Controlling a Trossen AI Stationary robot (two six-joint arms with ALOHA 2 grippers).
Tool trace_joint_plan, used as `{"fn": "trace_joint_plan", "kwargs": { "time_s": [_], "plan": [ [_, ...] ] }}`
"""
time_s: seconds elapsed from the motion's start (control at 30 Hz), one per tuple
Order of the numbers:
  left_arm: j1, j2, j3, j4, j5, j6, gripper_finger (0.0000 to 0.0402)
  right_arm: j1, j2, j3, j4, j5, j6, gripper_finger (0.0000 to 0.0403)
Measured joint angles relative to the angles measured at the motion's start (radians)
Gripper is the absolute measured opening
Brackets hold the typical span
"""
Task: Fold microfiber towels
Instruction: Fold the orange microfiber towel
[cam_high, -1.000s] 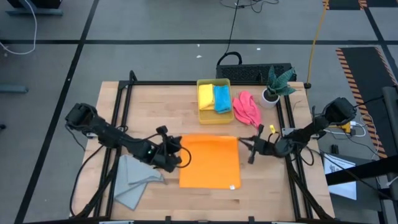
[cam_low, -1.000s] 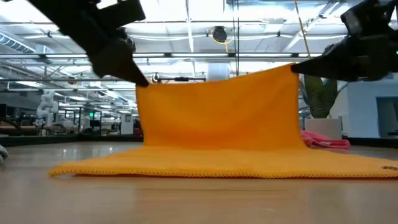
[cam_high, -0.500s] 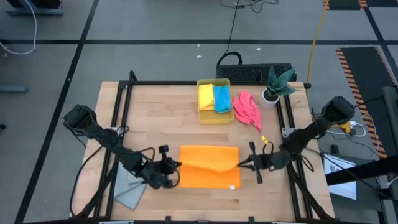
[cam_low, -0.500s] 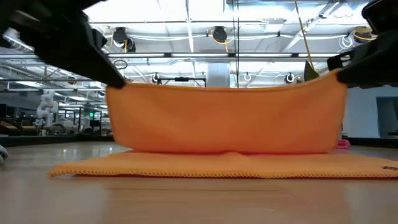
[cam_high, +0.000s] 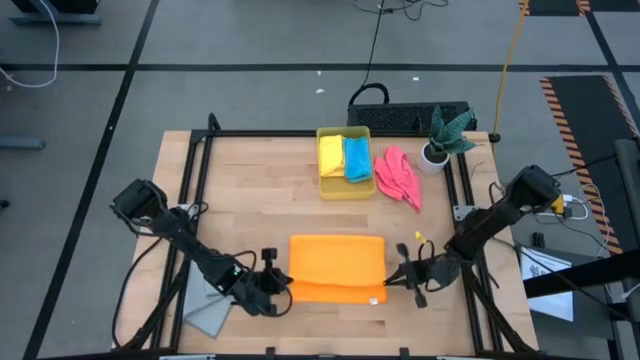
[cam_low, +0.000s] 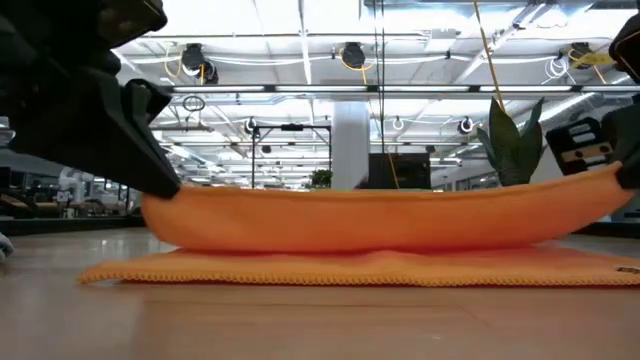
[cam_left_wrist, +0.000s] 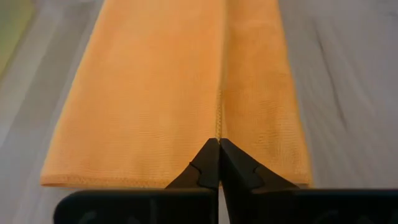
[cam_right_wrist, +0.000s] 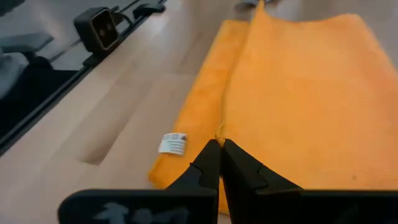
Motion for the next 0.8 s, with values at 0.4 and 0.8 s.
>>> {"fn": "trace_joint_plan", "kwargs": {
  "time_s": [0.4,0.8],
  "plan": [
    [-0.028,-0.032,0.046,-0.009,0.106,0.090,0.0007,0.021,-0.061,0.000,0.038,-0.076,-0.006,0.0000],
    [-0.014,-0.006,0.047,-0.049,0.121,0.050,0.0004,0.019,0.039,0.000,0.040,-0.105,0.084,0.0000]
  ]
}}
